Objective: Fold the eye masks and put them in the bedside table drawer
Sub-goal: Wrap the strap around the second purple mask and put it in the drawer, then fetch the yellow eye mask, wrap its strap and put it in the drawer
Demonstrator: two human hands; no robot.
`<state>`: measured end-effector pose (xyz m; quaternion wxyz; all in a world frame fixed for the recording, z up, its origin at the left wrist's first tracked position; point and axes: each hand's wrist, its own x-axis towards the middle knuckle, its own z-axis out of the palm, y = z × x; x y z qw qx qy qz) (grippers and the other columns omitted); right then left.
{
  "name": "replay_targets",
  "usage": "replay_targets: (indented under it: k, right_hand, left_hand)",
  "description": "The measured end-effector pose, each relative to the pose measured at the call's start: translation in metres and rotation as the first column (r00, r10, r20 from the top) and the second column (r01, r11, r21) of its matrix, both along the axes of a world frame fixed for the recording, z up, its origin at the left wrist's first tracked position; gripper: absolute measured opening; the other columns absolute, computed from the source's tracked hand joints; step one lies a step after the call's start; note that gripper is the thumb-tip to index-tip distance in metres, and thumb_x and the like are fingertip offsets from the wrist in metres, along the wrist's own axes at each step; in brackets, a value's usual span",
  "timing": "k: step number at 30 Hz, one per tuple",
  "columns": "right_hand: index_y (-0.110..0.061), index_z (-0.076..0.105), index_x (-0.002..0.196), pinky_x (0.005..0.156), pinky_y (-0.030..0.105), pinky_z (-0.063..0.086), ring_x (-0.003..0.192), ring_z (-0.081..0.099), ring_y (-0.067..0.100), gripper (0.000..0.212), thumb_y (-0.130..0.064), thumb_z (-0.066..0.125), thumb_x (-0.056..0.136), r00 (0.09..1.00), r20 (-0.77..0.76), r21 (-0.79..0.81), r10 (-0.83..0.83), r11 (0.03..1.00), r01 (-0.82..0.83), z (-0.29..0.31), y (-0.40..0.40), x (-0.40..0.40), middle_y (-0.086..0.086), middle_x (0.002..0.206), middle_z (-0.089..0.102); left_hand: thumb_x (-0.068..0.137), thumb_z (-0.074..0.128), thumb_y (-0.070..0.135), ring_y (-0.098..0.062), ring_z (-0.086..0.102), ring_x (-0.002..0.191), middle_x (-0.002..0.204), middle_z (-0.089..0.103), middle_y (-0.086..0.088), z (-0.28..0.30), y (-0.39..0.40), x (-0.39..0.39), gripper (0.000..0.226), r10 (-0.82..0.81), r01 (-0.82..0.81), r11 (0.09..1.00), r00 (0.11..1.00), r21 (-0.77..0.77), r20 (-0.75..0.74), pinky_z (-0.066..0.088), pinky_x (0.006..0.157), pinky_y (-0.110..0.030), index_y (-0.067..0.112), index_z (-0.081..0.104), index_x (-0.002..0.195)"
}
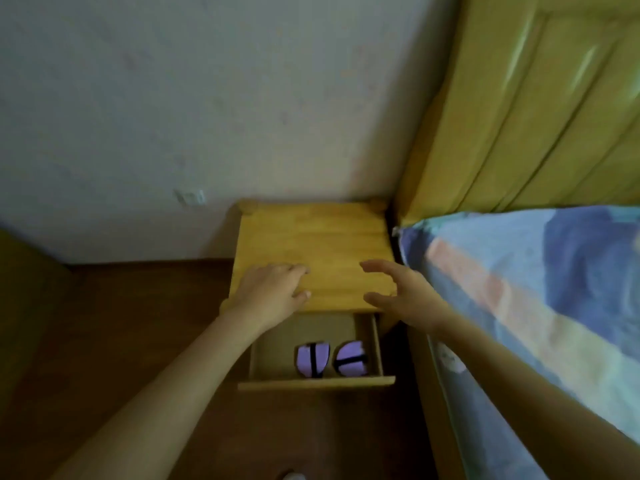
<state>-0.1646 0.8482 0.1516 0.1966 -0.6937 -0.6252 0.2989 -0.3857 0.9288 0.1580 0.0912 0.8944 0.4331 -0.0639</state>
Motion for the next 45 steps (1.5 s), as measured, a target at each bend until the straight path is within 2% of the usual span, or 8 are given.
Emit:
replay_targets:
  k: [2, 6, 12, 18, 23, 29, 38, 45]
  right_hand:
    - [-0.021, 0.051, 0.131, 0.093, 0.011, 0.03, 0.118, 0.048, 0.004, 0.053, -0.021, 0.07, 0.082, 0.999, 0.015, 0.079, -0.028, 0.997, 0.027, 0.065, -0.017, 0.015, -0.006, 0.128, 0.057]
    - [-0.025, 0.048, 0.133, 0.102, 0.027, 0.038, 0.123, 0.05, 0.013, 0.056, -0.026, 0.07, 0.081, 0.991, 0.126, 0.174, -0.05, 0.984, 0.027, 0.171, -0.059, 0.041, -0.003, 0.133, 0.056]
    - [-0.03, 0.04, 0.138, 0.106, 0.03, 0.037, 0.128, 0.043, 0.01, 0.062, -0.031, 0.069, 0.083, 0.948, 0.279, 0.344, -0.156, 0.938, 0.053, 0.3, -0.13, 0.062, -0.006, 0.138, 0.05]
    - [-0.036, 0.033, 0.141, 0.107, 0.033, 0.038, 0.133, 0.036, 0.01, 0.065, -0.038, 0.065, 0.084, 0.829, 0.39, 0.46, -0.4, 0.865, 0.2, 0.384, -0.206, 0.047, -0.009, 0.144, 0.042]
    - [-0.036, 0.035, 0.14, 0.11, 0.039, 0.034, 0.138, 0.031, 0.015, 0.064, -0.039, 0.065, 0.083, 0.624, 0.433, 0.525, -0.65, 0.745, 0.411, 0.415, -0.276, 0.017, -0.004, 0.145, 0.042]
    - [-0.035, 0.038, 0.138, 0.106, 0.036, 0.038, 0.132, 0.036, 0.015, 0.061, -0.039, 0.065, 0.083, 0.33, 0.444, 0.559, -0.833, 0.546, 0.624, 0.438, -0.387, -0.058, -0.007, 0.144, 0.044]
    - [-0.027, 0.036, 0.141, 0.094, 0.035, 0.044, 0.128, 0.044, 0.019, 0.062, -0.048, 0.058, 0.086, -0.166, 0.508, 0.599, -0.845, 0.208, 0.773, 0.453, -0.588, -0.203, -0.001, 0.142, 0.048]
    - [-0.034, 0.04, 0.137, 0.095, 0.033, 0.041, 0.125, 0.045, 0.012, 0.052, -0.056, 0.045, 0.09, -0.392, 0.49, 0.623, -0.779, -0.002, 0.782, 0.46, -0.77, -0.328, -0.007, 0.139, 0.051]
  left_hand:
    - [0.095, 0.044, 0.046, -0.019, 0.05, 0.124, 0.135, 0.055, 0.003, 0.064, -0.007, 0.019, 0.047, -0.096, 0.098, 0.991, 0.995, 0.095, -0.027, 0.039, 0.094, -0.037, 0.027, 0.042, 0.138]
    - [0.093, 0.045, 0.048, -0.019, 0.052, 0.122, 0.135, 0.056, 0.004, 0.174, -0.029, 0.058, 0.044, -0.195, 0.189, 0.953, 0.981, 0.236, 0.0, 0.04, 0.093, -0.035, 0.031, 0.046, 0.133]
    - [0.092, 0.046, 0.05, -0.016, 0.054, 0.116, 0.13, 0.057, 0.01, 0.31, -0.071, 0.084, 0.045, -0.349, 0.262, 0.893, 0.917, 0.366, 0.194, 0.042, 0.09, -0.033, 0.033, 0.045, 0.133]
    - [0.09, 0.046, 0.056, -0.012, 0.052, 0.116, 0.135, 0.051, 0.016, 0.398, -0.1, 0.102, 0.047, -0.548, 0.38, 0.777, 0.8, 0.501, 0.244, 0.042, 0.091, -0.03, 0.04, 0.041, 0.134]
    - [0.089, 0.043, 0.059, -0.012, 0.048, 0.123, 0.141, 0.045, 0.015, 0.435, -0.141, 0.123, 0.053, -0.736, 0.525, 0.626, 0.641, 0.577, 0.216, 0.041, 0.094, -0.031, 0.041, 0.035, 0.139]
    - [0.088, 0.048, 0.058, -0.014, 0.046, 0.125, 0.14, 0.046, 0.011, 0.458, -0.222, 0.128, 0.058, -0.916, 0.662, 0.386, 0.357, 0.642, 0.182, 0.039, 0.095, -0.032, 0.035, 0.037, 0.139]
    - [0.09, 0.04, 0.06, -0.017, 0.049, 0.123, 0.14, 0.049, 0.007, 0.466, -0.437, 0.091, 0.059, -0.982, 0.702, 0.128, -0.009, 0.701, 0.188, 0.041, 0.091, -0.034, 0.031, 0.036, 0.141]
    - [0.074, 0.0, 0.069, -0.014, 0.053, 0.117, 0.13, 0.056, 0.009, 0.449, -0.653, 0.029, 0.084, -0.941, 0.707, -0.092, -0.292, 0.701, 0.171, 0.043, 0.09, -0.035, 0.032, 0.046, 0.133]
